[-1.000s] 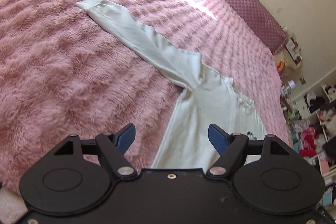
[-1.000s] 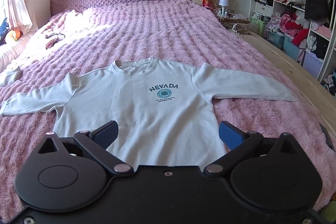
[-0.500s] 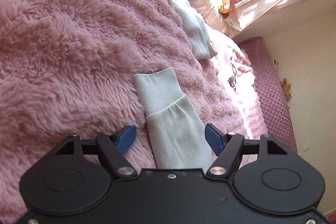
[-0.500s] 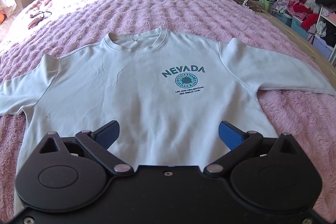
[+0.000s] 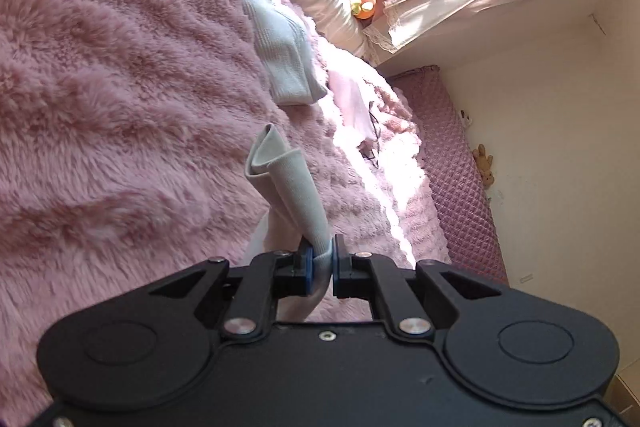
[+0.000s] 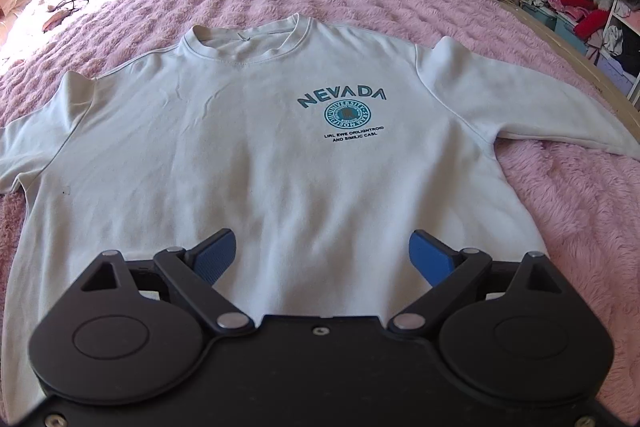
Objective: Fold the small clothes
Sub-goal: 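Reach the left gripper to the sweatshirt sleeve cuff and grasp it, then fold the gripped sleeve across the sweatshirt body and release it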
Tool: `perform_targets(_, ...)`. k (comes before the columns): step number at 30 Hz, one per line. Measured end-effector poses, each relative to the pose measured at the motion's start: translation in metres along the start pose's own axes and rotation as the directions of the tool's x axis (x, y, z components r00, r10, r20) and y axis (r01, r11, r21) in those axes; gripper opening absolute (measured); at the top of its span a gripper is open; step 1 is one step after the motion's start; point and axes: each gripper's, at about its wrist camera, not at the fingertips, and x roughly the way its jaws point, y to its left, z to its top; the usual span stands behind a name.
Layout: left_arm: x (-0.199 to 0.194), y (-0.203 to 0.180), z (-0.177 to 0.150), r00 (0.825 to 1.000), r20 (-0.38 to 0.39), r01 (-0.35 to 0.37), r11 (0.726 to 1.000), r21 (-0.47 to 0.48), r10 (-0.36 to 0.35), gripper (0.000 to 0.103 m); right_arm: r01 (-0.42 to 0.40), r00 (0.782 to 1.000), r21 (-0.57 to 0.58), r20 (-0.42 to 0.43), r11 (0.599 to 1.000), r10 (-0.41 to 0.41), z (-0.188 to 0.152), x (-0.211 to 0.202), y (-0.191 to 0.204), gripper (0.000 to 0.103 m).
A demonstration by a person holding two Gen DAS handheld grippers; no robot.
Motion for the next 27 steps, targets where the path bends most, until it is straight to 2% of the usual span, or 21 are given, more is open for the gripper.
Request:
perform_targets(2,-0.008,-0.046,-0.023,0.993,-0.061,0.103,0.994,0.031,-0.101,0.005,-0.01,1.0,0.016,0.001,1.0,0.01,-0.001,-0.005,-0.009,0.096)
perform_targets(3,-0.012,-0.072,-0.038,0.982,-0.102,0.162,0.986,0.048,-0.156,0.005,-0.013,1.0,0.023,0.002,1.0,0.013,-0.002,-0.007,-0.013,0.096)
perform_targets(5,-0.018,-0.122,-0.076,0.949,-0.187,0.273,0.959,0.075,-0.255,0.005,-0.022,1.0,0.04,0.002,0.999,0.022,-0.003,-0.012,-0.022,0.096)
perform_targets(7,-0.022,-0.167,-0.126,0.895,-0.292,0.375,0.924,0.078,-0.338,0.005,-0.036,0.999,0.063,0.007,0.997,0.036,-0.005,-0.019,-0.033,0.096)
perform_targets(9,-0.022,-0.203,-0.183,0.828,-0.396,0.448,0.893,0.045,-0.396,0.005,-0.043,0.999,0.079,0.013,0.996,0.043,-0.008,-0.025,-0.042,0.096)
perform_targets(12,-0.019,-0.235,-0.281,0.732,-0.534,0.507,0.862,0.014,-0.422,0.006,-0.048,0.999,0.108,0.014,0.993,0.047,-0.012,-0.031,-0.06,0.096)
perform_targets(13,-0.016,-0.241,-0.326,0.688,-0.595,0.53,0.848,0.02,-0.416,0.013,-0.048,0.999,0.118,0.01,0.992,0.047,-0.013,-0.032,-0.066,0.096)
perform_targets(14,-0.013,-0.244,-0.357,0.664,-0.64,0.528,0.848,0.034,-0.388,0.04,-0.047,0.999,0.125,0.007,0.991,0.047,-0.014,-0.032,-0.071,0.096)
perform_targets(15,-0.01,-0.243,-0.388,0.643,-0.681,0.513,0.857,0.044,-0.35,0.054,-0.044,0.999,0.129,0.007,0.991,0.044,-0.015,-0.032,-0.077,0.096)
perform_targets(16,-0.009,-0.237,-0.418,0.62,-0.721,0.492,0.869,0.05,-0.309,0.053,-0.035,0.999,0.13,0.007,0.991,0.035,-0.016,-0.031,-0.083,0.096)
perform_targets(17,-0.015,-0.23,-0.444,0.589,-0.759,0.48,0.876,0.054,-0.276,0.053,-0.031,1.0,0.13,0.009,0.991,0.03,-0.016,-0.03,-0.088,0.096)
perform_targets(19,-0.024,-0.214,-0.463,0.553,-0.795,0.46,0.887,0.041,-0.25,0.053,-0.071,0.997,0.148,0.025,0.986,0.068,-0.013,-0.023,-0.105,0.096)
perform_targets(20,-0.03,-0.206,-0.462,0.551,-0.795,0.461,0.886,0.04,-0.251,0.054,-0.119,0.993,0.174,0.039,0.978,0.113,-0.01,-0.017,-0.115,0.096)
perform_targets(21,-0.03,-0.196,-0.449,0.569,-0.785,0.466,0.882,0.063,-0.244,0.054,-0.171,0.985,0.216,0.046,0.961,0.165,-0.006,-0.01,-0.126,0.096)
perform_targets(22,-0.033,-0.183,-0.435,0.609,-0.76,0.456,0.884,0.103,-0.225,0.054,-0.212,0.977,0.258,0.054,0.943,0.205,-0.003,-0.002,-0.135,0.095)
perform_targets(24,-0.037,-0.155,-0.396,0.716,-0.679,0.406,0.888,0.215,-0.163,0.054,-0.306,0.952,0.363,0.099,0.88,0.29,0.005,0.022,-0.154,0.081)
perform_targets(26,-0.031,-0.129,-0.364,0.791,-0.607,0.329,0.894,0.305,-0.084,0.054,-0.359,0.933,0.438,0.141,0.824,0.332,0.014,0.048,-0.164,0.061)
perform_targets(27,-0.029,-0.116,-0.344,0.82,-0.571,0.284,0.894,0.347,-0.039,0.054,-0.373,0.927,0.452,0.157,0.81,0.339,0.02,0.061,-0.164,0.058)
